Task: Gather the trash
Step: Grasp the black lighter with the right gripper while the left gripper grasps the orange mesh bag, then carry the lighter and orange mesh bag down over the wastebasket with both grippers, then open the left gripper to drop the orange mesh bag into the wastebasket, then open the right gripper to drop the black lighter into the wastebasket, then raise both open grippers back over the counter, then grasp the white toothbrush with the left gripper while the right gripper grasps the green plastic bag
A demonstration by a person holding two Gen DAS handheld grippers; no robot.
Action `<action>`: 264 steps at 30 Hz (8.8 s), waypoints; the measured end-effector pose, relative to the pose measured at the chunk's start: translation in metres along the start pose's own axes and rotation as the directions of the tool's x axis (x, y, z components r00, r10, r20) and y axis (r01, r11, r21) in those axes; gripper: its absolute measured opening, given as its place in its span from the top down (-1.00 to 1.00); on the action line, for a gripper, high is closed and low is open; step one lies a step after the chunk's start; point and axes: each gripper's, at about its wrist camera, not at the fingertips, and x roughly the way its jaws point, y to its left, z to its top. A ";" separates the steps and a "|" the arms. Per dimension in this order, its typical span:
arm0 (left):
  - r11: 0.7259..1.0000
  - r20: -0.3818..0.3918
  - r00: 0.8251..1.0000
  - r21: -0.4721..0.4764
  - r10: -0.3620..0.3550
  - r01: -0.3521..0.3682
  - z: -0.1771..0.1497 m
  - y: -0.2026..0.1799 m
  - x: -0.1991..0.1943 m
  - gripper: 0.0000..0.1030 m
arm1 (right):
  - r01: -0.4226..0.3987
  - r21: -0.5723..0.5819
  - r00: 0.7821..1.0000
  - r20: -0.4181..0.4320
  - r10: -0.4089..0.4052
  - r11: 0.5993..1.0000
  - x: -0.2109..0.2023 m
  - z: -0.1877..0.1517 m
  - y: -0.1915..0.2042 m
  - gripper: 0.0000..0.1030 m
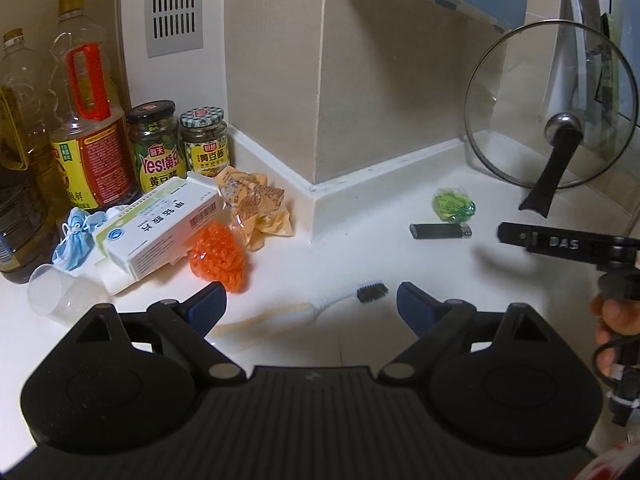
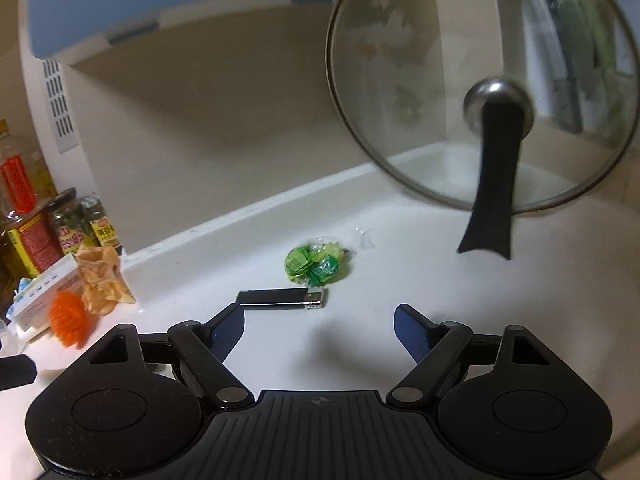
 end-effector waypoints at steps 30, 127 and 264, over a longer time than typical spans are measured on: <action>0.998 -0.037 0.999 -0.048 0.036 -0.038 0.011 0.052 0.048 -0.82 | 0.087 -0.094 0.992 -0.082 -0.094 0.992 0.110 0.009 0.044 -0.58; 0.990 -0.399 0.906 -0.040 -0.142 0.137 -0.268 0.090 -0.100 0.36 | -0.135 -0.252 0.918 -0.396 0.025 0.958 -0.143 -0.291 0.175 -0.58; 0.977 -0.051 0.998 0.207 -0.047 0.057 -0.050 0.062 -0.053 -0.33 | -0.101 -0.161 0.994 0.015 0.105 0.982 -0.110 -0.057 0.077 -0.63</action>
